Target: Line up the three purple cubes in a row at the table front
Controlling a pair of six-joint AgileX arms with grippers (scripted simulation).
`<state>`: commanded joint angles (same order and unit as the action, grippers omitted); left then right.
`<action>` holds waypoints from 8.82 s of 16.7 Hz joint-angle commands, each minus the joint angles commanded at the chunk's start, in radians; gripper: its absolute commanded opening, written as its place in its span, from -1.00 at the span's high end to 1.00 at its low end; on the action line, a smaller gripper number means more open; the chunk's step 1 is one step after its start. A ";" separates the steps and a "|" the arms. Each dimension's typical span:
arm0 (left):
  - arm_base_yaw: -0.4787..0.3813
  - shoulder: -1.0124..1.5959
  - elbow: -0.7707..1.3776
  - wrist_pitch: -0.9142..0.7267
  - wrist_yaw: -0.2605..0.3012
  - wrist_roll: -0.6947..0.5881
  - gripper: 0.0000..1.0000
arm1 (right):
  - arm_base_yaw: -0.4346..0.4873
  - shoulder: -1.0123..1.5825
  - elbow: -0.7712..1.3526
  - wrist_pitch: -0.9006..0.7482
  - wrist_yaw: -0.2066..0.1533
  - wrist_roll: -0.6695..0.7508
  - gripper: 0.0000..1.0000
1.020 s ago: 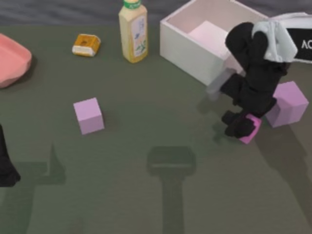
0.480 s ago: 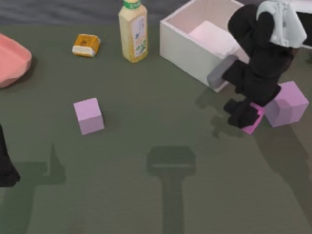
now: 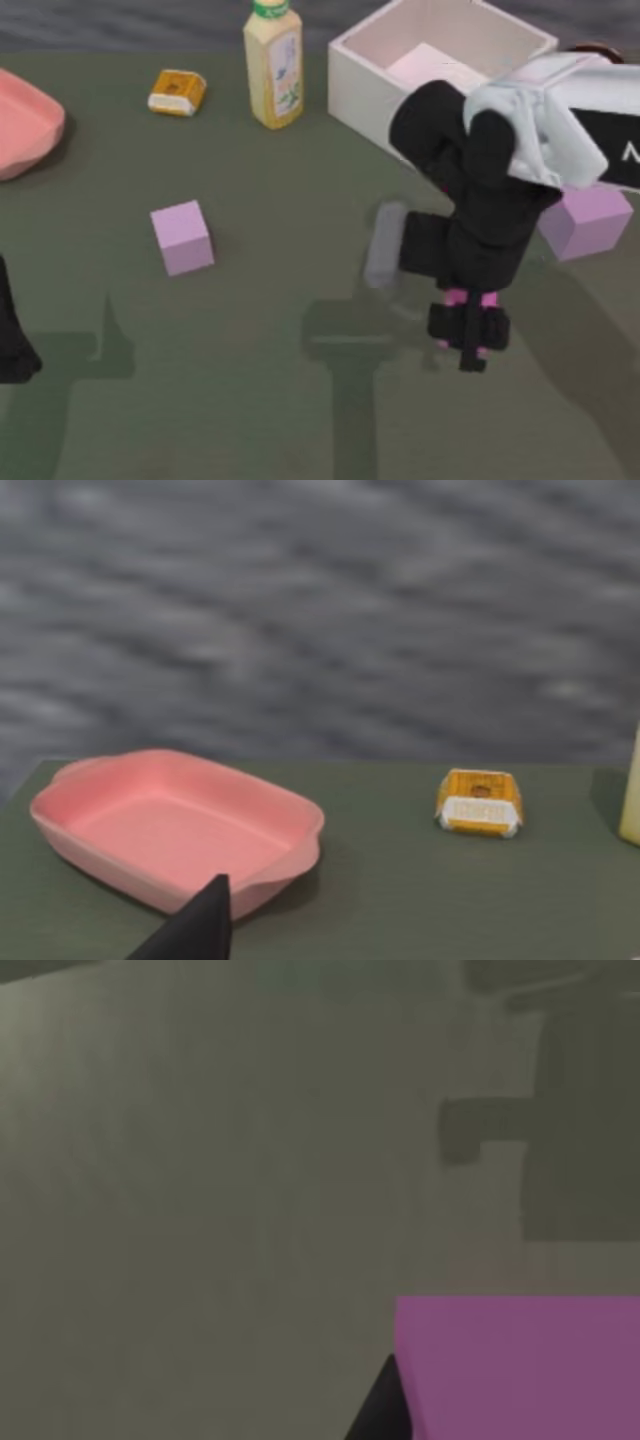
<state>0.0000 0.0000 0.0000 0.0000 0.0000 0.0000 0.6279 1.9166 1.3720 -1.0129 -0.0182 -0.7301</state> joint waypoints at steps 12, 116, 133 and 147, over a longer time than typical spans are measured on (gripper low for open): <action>0.000 0.000 0.000 0.000 0.000 0.000 -1.00 | 0.098 -0.063 -0.145 0.084 -0.002 -0.087 1.00; -0.279 2.383 1.710 -0.898 0.005 0.950 0.06 | -0.618 -1.917 -1.372 1.013 0.018 0.730 -1.00; -0.278 2.353 1.724 -0.934 0.013 0.944 1.00 | -0.618 -1.917 -1.372 1.013 0.018 0.730 -1.00; -0.303 2.260 1.830 -1.136 0.012 0.927 1.00 | -0.618 -1.917 -1.372 1.013 0.018 0.730 -1.00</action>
<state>-0.3032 2.2601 1.8298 -1.1360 0.0119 0.9273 0.0100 0.0000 0.0000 0.0000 0.0000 0.0000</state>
